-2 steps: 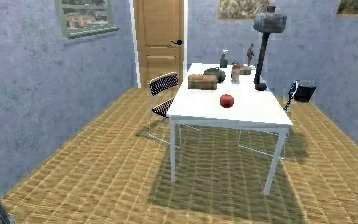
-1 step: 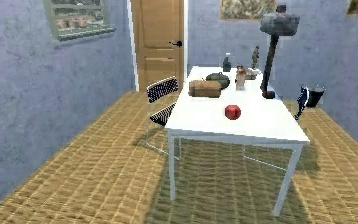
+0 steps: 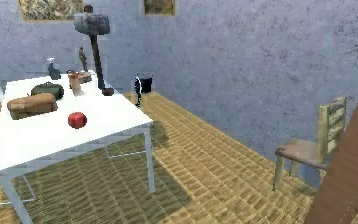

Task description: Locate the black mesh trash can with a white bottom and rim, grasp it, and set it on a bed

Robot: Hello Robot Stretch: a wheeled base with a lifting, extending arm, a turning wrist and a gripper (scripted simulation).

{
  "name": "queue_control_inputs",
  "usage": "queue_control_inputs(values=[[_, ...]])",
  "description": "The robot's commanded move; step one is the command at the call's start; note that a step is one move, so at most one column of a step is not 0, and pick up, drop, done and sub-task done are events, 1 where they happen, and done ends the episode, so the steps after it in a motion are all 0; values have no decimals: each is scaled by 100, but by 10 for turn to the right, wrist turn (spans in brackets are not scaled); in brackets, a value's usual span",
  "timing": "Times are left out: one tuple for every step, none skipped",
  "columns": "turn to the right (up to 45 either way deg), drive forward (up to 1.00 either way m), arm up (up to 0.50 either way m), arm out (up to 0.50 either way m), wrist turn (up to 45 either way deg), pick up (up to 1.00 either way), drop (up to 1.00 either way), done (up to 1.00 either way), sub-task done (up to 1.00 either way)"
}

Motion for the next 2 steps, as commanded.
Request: queue_control_inputs(values=[[0,45,0,0,0,0,0,0,0],[210,0,0,0,0,0,0,0,0]])
